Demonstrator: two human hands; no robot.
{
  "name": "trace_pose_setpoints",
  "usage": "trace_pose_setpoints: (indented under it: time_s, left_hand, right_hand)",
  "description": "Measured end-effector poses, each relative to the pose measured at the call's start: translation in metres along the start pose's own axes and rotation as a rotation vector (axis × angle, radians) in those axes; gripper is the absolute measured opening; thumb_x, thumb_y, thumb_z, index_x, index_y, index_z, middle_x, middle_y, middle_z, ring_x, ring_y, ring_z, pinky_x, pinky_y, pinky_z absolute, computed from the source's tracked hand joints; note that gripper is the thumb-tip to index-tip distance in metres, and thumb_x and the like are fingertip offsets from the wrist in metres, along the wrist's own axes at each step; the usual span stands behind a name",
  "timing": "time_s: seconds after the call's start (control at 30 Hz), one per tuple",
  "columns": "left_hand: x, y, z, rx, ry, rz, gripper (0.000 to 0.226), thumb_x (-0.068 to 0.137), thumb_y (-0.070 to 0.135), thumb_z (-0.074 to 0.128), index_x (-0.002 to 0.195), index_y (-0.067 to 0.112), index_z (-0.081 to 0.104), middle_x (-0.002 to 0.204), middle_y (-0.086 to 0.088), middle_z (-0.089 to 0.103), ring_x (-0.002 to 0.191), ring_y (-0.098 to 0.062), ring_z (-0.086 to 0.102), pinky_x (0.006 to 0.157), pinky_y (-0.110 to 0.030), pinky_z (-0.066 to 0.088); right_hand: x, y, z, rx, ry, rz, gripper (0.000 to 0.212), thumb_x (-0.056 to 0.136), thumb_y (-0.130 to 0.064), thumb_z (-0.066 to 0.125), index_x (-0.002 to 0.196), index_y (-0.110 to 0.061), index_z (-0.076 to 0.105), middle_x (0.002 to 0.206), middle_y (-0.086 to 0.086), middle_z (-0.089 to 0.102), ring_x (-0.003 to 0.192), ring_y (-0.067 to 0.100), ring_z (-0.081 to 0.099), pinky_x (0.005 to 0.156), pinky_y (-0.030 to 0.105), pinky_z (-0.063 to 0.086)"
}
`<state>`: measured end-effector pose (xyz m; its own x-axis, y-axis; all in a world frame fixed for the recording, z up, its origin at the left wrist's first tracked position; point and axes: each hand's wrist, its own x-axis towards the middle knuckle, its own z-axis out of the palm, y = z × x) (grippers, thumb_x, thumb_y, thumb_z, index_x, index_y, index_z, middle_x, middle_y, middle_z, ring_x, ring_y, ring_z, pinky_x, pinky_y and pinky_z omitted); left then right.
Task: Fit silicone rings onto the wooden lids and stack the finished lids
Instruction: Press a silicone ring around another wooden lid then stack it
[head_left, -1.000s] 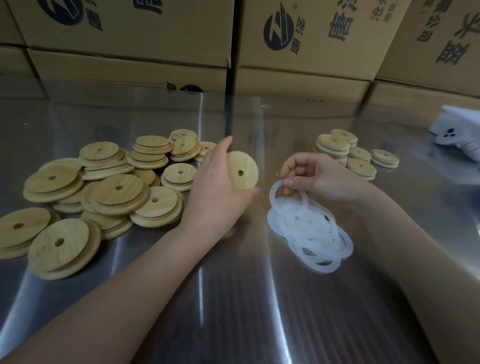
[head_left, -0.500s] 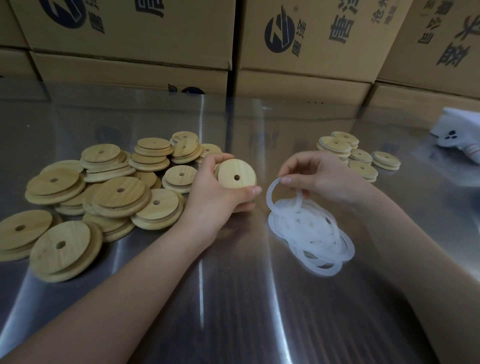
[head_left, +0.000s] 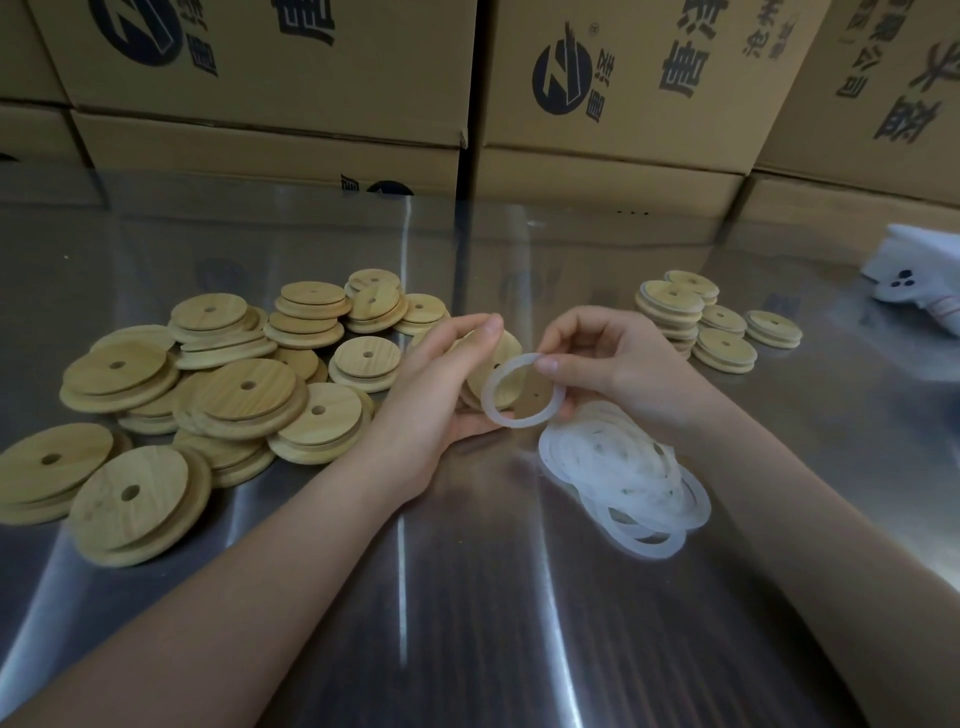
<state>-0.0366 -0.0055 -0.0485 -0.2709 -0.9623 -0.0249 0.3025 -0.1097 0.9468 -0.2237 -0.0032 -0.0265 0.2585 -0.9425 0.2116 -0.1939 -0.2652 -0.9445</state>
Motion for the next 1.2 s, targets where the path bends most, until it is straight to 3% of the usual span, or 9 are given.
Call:
trace_pose_setpoints:
  time_s: [0.1,0.2,0.3,0.37,0.43,0.7,1.2]
  left_hand:
    - [-0.002,0.001,0.000,0.020,-0.053,0.016,0.042,0.069,0.051,0.071,0.105,0.030,0.070,0.111,-0.002,0.070,0.104,-0.019,0.070,0.081,-0.046,0.060]
    - [-0.004,0.001,0.001,0.073,-0.066,0.022,0.052,0.066,0.052,0.077,0.112,0.030,0.067,0.115,-0.003,0.069,0.106,-0.019,0.069,0.084,-0.045,0.060]
    - [-0.002,-0.001,0.001,0.105,-0.075,0.022,0.052,0.074,0.028,0.083,0.121,0.027,0.061,0.119,-0.006,0.066,0.106,-0.019,0.069,0.085,-0.042,0.060]
    - [-0.002,-0.003,0.000,0.112,-0.090,0.044,0.048,0.082,0.009,0.076,0.124,0.026,0.059,0.119,-0.009,0.065,0.106,-0.022,0.069,0.084,-0.040,0.060]
    - [-0.001,-0.005,-0.001,0.141,-0.099,0.076,0.046,0.086,0.004,0.070,0.124,0.028,0.059,0.119,-0.008,0.065,0.107,-0.022,0.068,0.083,-0.039,0.060]
    - [0.002,-0.008,-0.002,0.171,-0.102,0.126,0.036,0.098,0.011,0.056,0.128,0.031,0.060,0.119,0.003,0.066,0.109,-0.014,0.066,0.080,-0.035,0.060]
    - [0.000,-0.005,0.002,0.147,-0.099,0.088,0.039,0.102,0.014,0.047,0.133,0.035,0.056,0.126,0.006,0.062,0.115,-0.014,0.061,0.087,-0.040,0.059]
  right_hand:
    - [0.000,0.000,0.004,0.014,0.045,-0.025,0.004,0.083,-0.005,0.070,0.083,-0.007,0.066,0.070,0.008,0.065,0.059,0.024,0.059,0.054,0.027,0.055]
    - [0.000,0.001,0.007,0.012,0.086,-0.044,0.005,0.085,-0.002,0.069,0.083,-0.007,0.068,0.068,0.010,0.065,0.059,0.025,0.059,0.054,0.029,0.055]
    - [0.000,0.001,0.011,0.013,0.116,-0.067,0.009,0.085,-0.001,0.069,0.081,-0.009,0.068,0.068,0.006,0.066,0.059,0.020,0.061,0.053,0.027,0.055]
    - [0.000,0.001,0.011,0.013,0.126,-0.084,0.011,0.086,0.000,0.068,0.081,-0.010,0.068,0.069,0.004,0.067,0.060,0.018,0.062,0.054,0.028,0.055]
    - [0.000,0.000,0.011,0.007,0.140,-0.098,0.013,0.087,-0.002,0.068,0.081,-0.013,0.069,0.070,0.002,0.068,0.061,0.018,0.063,0.054,0.028,0.056]
    - [0.000,0.001,0.012,0.017,0.192,-0.106,0.012,0.086,-0.007,0.070,0.081,-0.018,0.070,0.070,0.000,0.069,0.059,0.016,0.062,0.054,0.027,0.055]
    - [0.001,0.002,0.017,-0.058,0.255,-0.104,0.011,0.088,-0.005,0.069,0.081,-0.014,0.068,0.065,-0.005,0.066,0.056,0.008,0.059,0.053,0.020,0.050]
